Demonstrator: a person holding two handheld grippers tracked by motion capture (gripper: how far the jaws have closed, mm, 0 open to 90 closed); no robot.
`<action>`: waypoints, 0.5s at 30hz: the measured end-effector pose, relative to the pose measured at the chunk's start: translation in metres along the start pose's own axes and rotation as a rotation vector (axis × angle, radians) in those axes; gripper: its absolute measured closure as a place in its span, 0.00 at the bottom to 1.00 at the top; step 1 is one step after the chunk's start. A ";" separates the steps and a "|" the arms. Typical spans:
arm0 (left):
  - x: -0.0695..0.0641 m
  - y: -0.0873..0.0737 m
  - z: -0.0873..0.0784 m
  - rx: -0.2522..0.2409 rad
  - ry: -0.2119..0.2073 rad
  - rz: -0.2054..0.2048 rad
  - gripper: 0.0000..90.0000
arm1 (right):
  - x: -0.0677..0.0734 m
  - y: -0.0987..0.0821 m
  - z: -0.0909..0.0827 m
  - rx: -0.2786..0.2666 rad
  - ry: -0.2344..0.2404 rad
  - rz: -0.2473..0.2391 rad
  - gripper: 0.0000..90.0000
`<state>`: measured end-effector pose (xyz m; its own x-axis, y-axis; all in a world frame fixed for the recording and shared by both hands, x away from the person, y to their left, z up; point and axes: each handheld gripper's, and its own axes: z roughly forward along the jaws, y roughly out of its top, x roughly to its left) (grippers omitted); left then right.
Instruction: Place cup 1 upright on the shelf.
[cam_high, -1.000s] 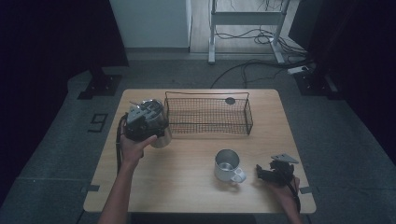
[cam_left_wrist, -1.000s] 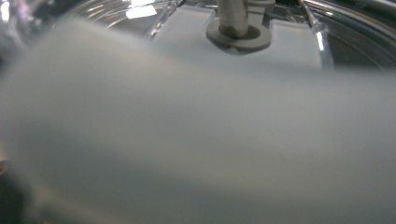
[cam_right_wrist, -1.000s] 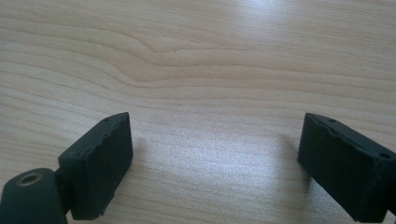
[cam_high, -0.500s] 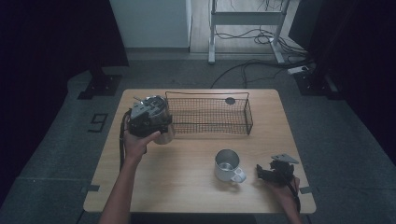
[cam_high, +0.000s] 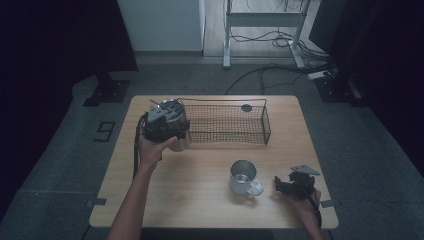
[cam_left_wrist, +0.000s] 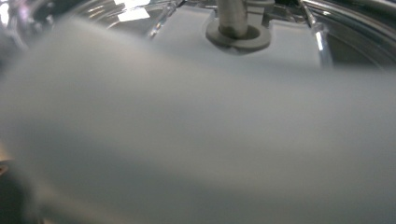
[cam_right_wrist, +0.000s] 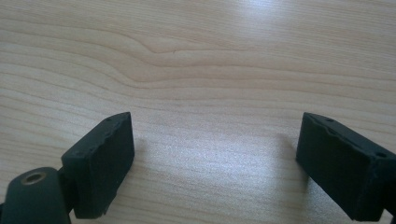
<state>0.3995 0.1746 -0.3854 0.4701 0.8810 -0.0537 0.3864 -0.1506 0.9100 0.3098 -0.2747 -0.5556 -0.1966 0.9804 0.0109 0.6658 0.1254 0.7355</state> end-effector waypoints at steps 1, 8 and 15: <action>0.000 0.001 0.000 -0.003 -0.001 0.002 0.04 | 0.000 0.000 0.000 0.000 0.000 0.000 0.13; 0.001 0.003 0.004 -0.003 -0.002 0.003 0.04 | 0.000 0.000 0.000 0.000 0.000 0.000 0.13; -0.001 0.007 0.011 -0.008 -0.012 -0.007 0.04 | 0.000 0.000 0.000 -0.004 -0.001 0.003 0.13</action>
<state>0.4103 0.1675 -0.3839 0.4768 0.8766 -0.0647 0.3830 -0.1409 0.9129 0.3098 -0.2746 -0.5558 -0.1944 0.9808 0.0126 0.6638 0.1221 0.7379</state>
